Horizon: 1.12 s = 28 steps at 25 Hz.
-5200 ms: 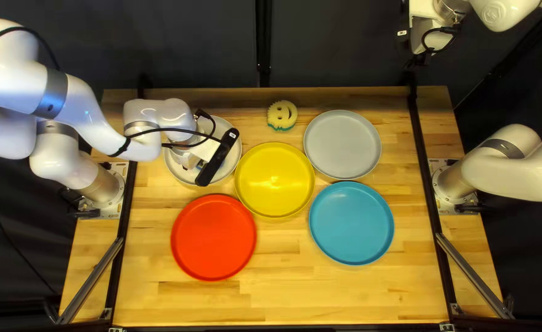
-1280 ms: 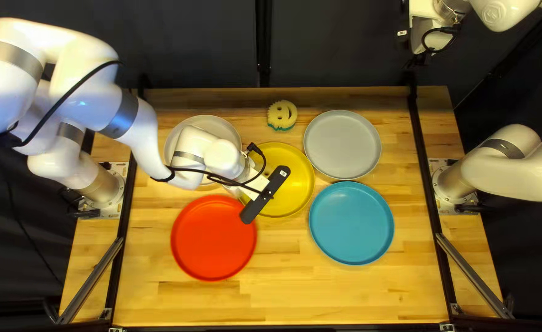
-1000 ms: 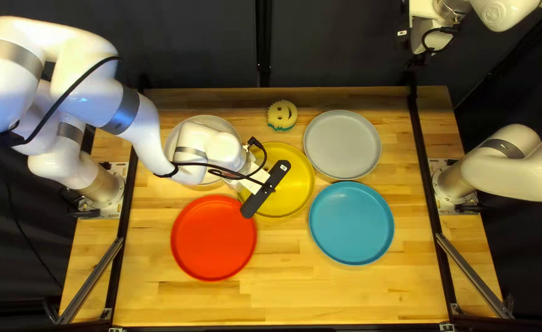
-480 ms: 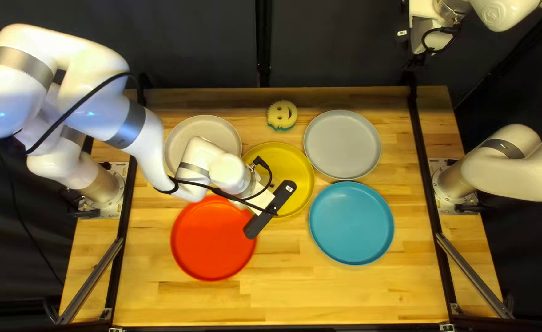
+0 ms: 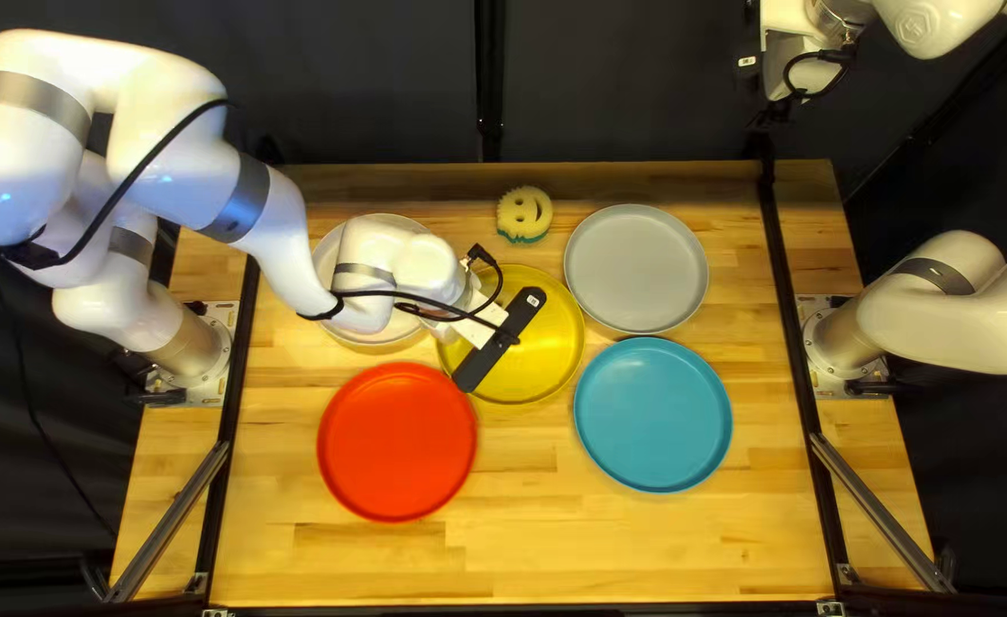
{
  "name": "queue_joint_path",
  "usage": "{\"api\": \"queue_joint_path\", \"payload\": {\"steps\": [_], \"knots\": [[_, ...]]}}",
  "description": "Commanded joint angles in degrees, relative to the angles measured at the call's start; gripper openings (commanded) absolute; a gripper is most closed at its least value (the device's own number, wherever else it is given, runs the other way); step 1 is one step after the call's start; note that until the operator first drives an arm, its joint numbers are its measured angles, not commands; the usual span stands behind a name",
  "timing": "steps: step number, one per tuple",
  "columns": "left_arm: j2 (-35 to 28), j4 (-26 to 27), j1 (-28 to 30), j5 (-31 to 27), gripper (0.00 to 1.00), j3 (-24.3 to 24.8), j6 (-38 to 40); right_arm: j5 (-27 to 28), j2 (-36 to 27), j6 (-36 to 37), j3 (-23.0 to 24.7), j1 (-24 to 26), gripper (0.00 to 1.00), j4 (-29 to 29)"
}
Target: Pick up sponge and scrub the plate
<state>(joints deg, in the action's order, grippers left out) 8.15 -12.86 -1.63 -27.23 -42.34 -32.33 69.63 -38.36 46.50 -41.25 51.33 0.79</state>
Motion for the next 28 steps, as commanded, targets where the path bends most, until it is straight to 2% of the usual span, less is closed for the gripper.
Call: {"api": "queue_joint_path", "payload": {"steps": [1, 8, 15, 23, 28], "knots": [[0.2, -0.5, 3.6, -0.9, 0.0, -1.1, 3.1, 0.0, 0.0, 0.0, 0.0, 0.0, 1.0, 0.0], [-1.0, -4.2, 10.4, -2.1, 0.0, -1.6, 11.1, 0.0, 0.0, 0.0, 0.0, 0.0, 1.0, 0.0], [0.4, -6.2, 11.3, -0.2, 0.0, -1.7, 13.1, 0.0, 0.0, 0.0, 0.0, 0.0, 1.0, 0.0], [-1.0, -2.4, 4.1, 1.1, 0.0, 0.2, 4.5, 0.0, 0.0, 0.0, 0.0, 0.0, 1.0, 0.0], [1.2, 1.8, -0.7, 1.4, 0.0, -1.6, -3.1, 0.0, 0.0, 0.0, 0.0, 0.0, 1.0, 0.0]]}}
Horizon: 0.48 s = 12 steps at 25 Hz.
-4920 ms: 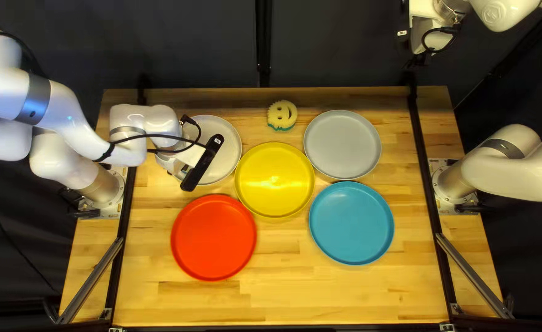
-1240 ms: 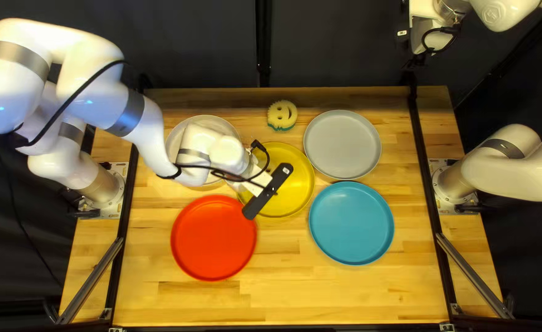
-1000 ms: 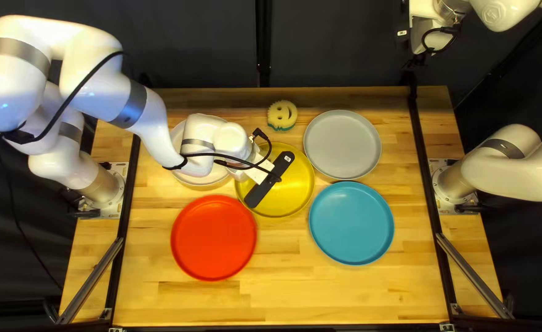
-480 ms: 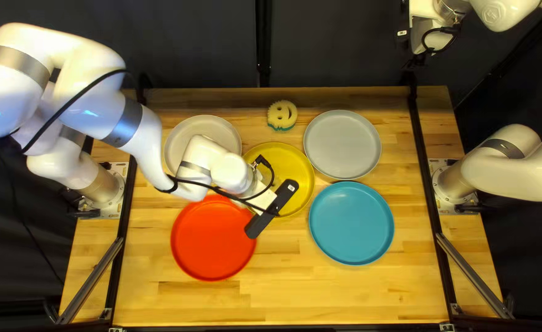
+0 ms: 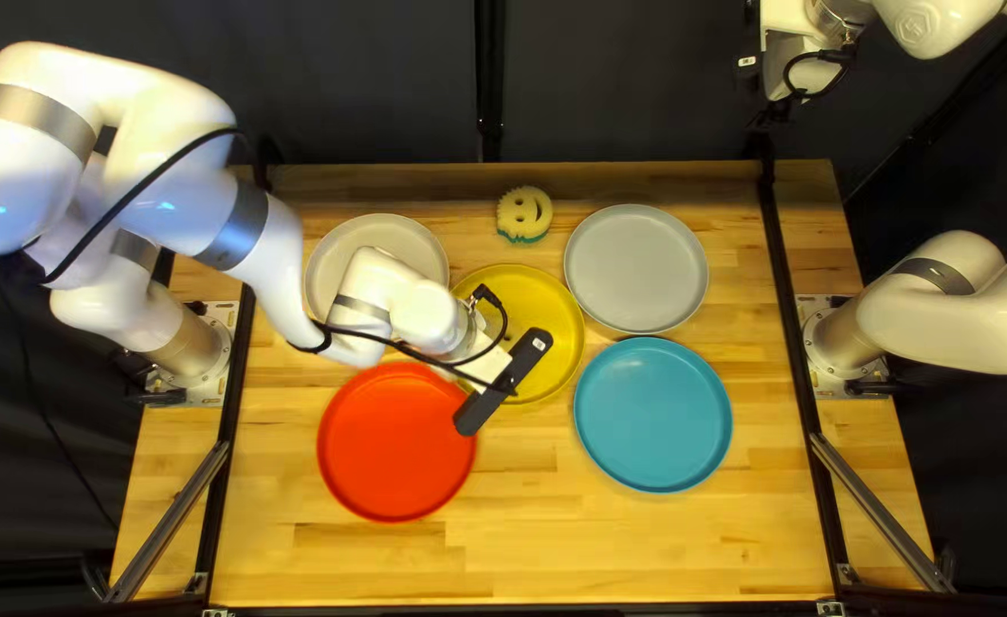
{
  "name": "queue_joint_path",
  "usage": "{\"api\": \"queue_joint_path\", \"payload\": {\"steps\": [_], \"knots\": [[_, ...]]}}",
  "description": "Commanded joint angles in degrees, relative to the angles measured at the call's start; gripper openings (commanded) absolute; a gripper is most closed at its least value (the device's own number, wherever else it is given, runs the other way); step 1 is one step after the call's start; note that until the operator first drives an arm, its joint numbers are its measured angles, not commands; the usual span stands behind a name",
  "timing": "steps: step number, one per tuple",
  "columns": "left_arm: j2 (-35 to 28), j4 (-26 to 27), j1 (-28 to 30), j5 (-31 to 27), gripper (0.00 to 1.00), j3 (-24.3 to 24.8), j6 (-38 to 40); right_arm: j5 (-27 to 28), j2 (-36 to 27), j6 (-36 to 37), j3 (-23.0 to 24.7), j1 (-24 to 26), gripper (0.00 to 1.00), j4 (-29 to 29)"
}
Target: Pick up sponge and scrub the plate
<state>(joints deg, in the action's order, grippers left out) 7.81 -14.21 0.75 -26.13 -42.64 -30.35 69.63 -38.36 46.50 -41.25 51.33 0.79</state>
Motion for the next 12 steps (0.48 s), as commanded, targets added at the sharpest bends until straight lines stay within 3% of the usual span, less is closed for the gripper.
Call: {"api": "queue_joint_path", "payload": {"steps": [1, 4, 12], "knots": [[1.9, 3.6, -3.4, 0.3, 0.0, -1.5, -5.8, 0.0, 0.0, 0.0, 0.0, 0.0, 1.0, 0.0], [2.7, 4.9, -3.9, 0.2, 0.0, -2.2, -7.5, 0.0, 0.0, 0.0, 0.0, 0.0, 1.0, 0.0], [2.9, 2.0, 3.0, 0.1, 0.0, -3.2, 0.2, 0.0, 0.0, 0.0, 0.0, 0.0, 1.0, 0.0]]}}
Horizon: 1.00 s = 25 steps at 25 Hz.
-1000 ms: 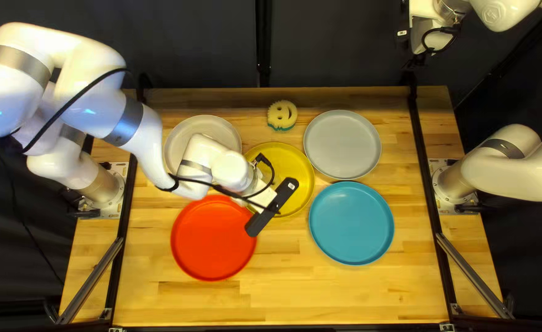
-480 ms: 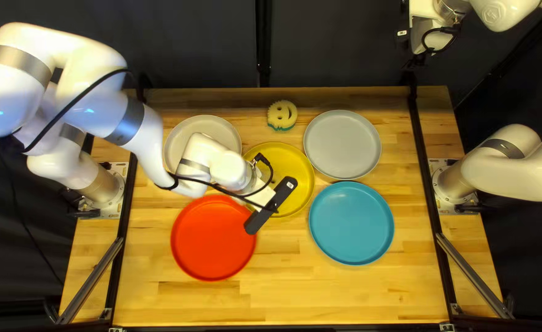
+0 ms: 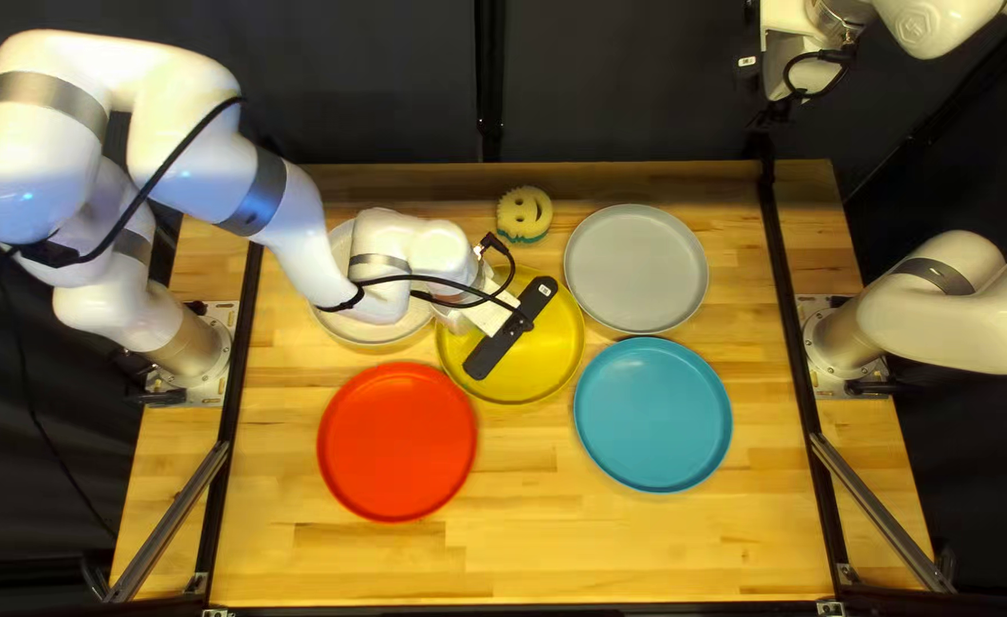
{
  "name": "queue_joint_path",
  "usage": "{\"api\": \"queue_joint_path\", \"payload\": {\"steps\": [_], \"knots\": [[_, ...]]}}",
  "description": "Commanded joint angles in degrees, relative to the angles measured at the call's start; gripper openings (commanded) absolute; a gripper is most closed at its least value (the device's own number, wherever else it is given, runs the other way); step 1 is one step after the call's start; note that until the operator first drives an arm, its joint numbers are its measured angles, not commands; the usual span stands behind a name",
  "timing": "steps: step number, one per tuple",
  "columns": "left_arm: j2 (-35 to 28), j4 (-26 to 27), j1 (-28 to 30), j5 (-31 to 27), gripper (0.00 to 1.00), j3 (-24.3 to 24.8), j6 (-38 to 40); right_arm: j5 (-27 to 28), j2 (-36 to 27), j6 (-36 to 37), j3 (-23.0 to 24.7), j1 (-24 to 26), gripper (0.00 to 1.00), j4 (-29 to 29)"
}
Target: Pick up sponge and scrub the plate
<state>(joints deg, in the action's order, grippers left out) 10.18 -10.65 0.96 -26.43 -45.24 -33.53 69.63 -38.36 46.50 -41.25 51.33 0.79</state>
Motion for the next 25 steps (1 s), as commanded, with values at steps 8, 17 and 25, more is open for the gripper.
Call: {"api": "queue_joint_path", "payload": {"steps": [8, 17, 25], "knots": [[1.8, -5.3, 7.7, 1.2, 0.0, -2.3, 9.2, 0.0, 0.0, 0.0, 0.0, 0.0, 1.0, 0.0], [2.2, -0.8, -0.2, 1.5, 0.0, -2.2, -1.5, 0.0, 0.0, 0.0, 0.0, 0.0, 1.0, 0.0], [6.1, 2.7, -4.3, -0.9, 0.0, -8.0, -8.2, 0.0, 0.0, 0.0, 0.0, 0.0, 1.0, 0.0]]}}
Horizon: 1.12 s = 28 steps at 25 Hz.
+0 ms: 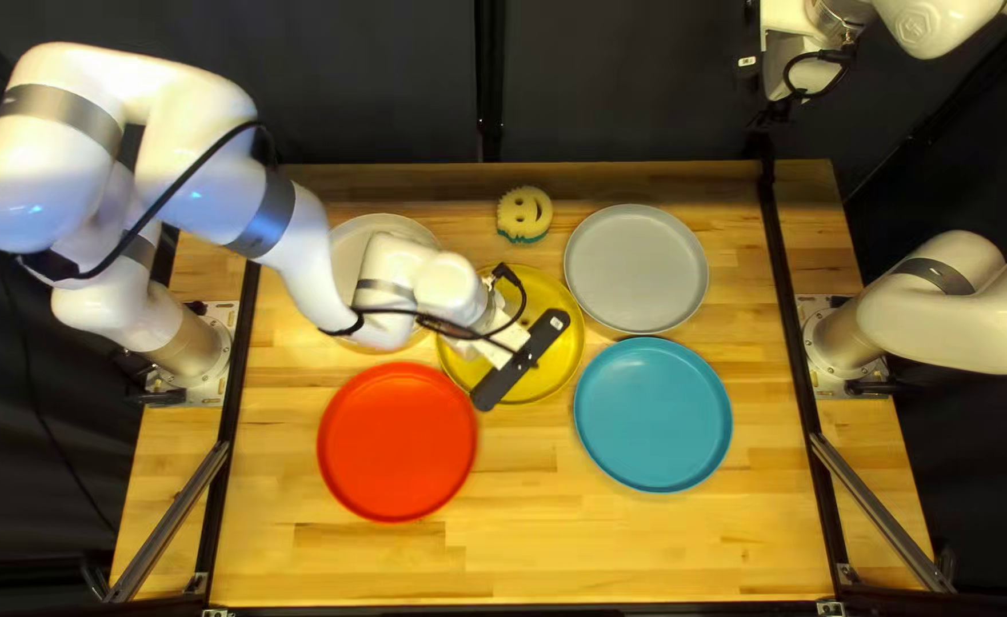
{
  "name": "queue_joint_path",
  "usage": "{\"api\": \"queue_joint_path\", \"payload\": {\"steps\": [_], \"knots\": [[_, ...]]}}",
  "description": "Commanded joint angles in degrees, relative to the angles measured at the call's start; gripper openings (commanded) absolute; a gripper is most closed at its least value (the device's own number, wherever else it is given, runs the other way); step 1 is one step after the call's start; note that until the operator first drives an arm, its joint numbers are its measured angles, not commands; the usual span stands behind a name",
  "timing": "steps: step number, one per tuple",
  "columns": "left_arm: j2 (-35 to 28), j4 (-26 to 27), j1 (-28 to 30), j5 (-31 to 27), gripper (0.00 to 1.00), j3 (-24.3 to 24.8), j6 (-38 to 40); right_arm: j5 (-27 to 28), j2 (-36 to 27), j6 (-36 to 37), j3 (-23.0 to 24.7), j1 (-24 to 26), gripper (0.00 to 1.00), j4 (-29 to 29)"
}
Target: Pick up sponge and scrub the plate
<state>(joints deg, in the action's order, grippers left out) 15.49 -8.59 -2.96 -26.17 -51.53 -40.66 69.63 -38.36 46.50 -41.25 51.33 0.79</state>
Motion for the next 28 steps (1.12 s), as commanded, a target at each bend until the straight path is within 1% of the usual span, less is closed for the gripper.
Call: {"api": "queue_joint_path", "payload": {"steps": [1, 7, 13, 15, 19, 24, 26, 28], "knots": [[0.6, 0.4, 0.2, -1.6, 0.0, -2.0, -0.4, 0.0, 0.0, 0.0, 0.0, 0.0, 1.0, 0.0], [-0.6, -2.3, 4.7, -2.0, 0.0, -1.6, 4.9, 0.0, 0.0, 0.0, 0.0, 0.0, 1.0, 0.0], [-1.4, -6.7, 10.5, -1.8, 0.0, -0.7, 12.2, 0.0, 0.0, 0.0, 0.0, 0.0, 1.0, 0.0], [-1.5, -7.6, 11.0, -1.7, 0.0, -0.4, 13.0, 0.0, 0.0, 0.0, 0.0, 0.0, 1.0, 0.0], [-0.6, -6.4, 8.4, -0.4, 0.0, 0.0, 9.8, 0.0, 0.0, 0.0, 0.0, 0.0, 1.0, 0.0], [3.0, -3.4, 4.3, -1.1, 0.0, -4.2, 3.3, 0.0, 0.0, 0.0, 0.0, 0.0, 1.0, 0.0], [4.7, -1.1, 2.2, -1.1, 0.0, -6.0, -0.4, 0.0, 0.0, 0.0, 0.0, 0.0, 1.0, 0.0], [5.5, -0.1, 1.7, -1.1, 0.0, -6.8, -1.5, 0.0, 0.0, 0.0, 0.0, 0.0, 1.0, 0.0]]}}
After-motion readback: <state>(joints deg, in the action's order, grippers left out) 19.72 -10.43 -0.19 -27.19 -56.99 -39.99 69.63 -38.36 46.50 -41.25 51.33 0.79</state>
